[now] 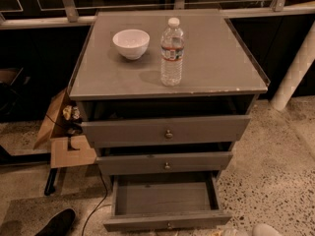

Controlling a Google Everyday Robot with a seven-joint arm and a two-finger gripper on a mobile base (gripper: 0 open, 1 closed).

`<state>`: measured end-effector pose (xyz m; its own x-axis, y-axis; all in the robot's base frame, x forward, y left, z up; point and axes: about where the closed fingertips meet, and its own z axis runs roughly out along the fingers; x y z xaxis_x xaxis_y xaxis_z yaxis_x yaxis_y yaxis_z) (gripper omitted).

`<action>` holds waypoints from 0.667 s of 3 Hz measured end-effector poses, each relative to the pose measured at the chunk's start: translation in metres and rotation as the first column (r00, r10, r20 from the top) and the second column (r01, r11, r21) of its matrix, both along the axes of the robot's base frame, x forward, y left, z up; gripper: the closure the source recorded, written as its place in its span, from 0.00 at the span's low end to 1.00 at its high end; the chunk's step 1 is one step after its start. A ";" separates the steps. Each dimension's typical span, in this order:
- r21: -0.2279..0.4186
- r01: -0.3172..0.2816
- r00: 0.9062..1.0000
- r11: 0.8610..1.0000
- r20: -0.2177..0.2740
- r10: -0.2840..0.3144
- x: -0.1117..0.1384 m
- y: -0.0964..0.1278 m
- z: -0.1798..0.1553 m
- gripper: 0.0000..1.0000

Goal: Close bottom drawer

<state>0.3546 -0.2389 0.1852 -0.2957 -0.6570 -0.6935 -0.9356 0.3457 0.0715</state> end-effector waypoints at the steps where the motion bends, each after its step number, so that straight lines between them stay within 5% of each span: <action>1: 0.000 0.001 1.000 1.000 0.000 -0.001 0.000 0.000 0.000 1.00; 2: -0.005 -0.017 0.996 1.000 0.091 0.018 0.007 0.002 -0.004 1.00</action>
Offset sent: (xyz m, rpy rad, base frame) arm 0.0229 0.0018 -0.0089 -0.0216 -0.2799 0.0497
